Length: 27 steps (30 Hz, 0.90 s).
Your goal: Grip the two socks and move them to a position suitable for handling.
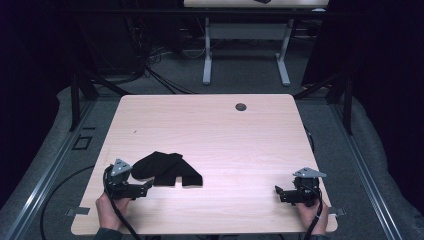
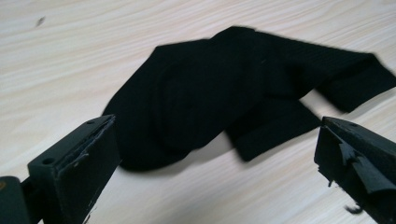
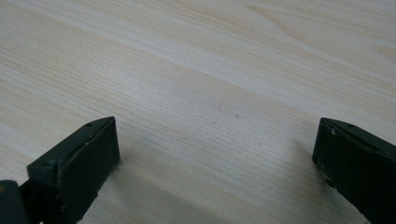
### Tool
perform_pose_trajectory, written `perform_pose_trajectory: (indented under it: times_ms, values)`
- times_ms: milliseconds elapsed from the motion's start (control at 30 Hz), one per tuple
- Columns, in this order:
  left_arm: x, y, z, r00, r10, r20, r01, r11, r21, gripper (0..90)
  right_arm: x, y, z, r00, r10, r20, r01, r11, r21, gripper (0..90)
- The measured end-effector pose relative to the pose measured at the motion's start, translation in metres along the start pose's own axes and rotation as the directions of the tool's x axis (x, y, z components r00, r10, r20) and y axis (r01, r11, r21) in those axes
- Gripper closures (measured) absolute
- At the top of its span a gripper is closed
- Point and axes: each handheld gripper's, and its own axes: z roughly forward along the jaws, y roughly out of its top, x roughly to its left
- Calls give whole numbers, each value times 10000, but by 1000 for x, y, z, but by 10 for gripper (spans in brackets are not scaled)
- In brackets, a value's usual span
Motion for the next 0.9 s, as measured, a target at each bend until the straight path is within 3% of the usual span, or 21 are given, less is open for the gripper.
perform_pose_trajectory:
  times_ms: [133, 300, 567, 800, 833, 867, 900]
  values:
    - [-10, 12, 15, 9994, 183, 308, -189, 9996, 193, 39, 0, 0, 0, 10000, -11, -16, 11, 10000, 4, 1]
    - [-16, 24, 35, 9975, 161, 695, -195, 9987, 475, 150, 0, 0, 0, 10000, -16, -24, 16, 10000, 3, 1]
    - [-36, 36, 60, 9897, 577, 1314, -711, 9925, 999, 155, 0, 0, 0, 10000, -16, -13, 16, 10000, -6, 2]
    - [-44, 42, 78, 9899, 746, 1208, -922, 9848, 1473, 179, 0, 0, 0, 10000, -17, -28, 17, 10000, -20, 3]
    - [-44, 42, 79, 9901, 755, 1186, -933, 9839, 1527, 195, 0, 0, 0, 10000, -20, -28, 20, 10000, -18, 3]
    - [-44, 42, 80, 9905, 748, 1155, -925, 9833, 1567, 267, 0, 0, 0, 10000, -25, -27, 25, 10000, -21, 4]
    - [-44, 42, 81, 9913, 800, 1048, -965, 9818, 1634, 267, 0, 0, 0, 10000, -25, -27, 25, 10000, -21, 4]
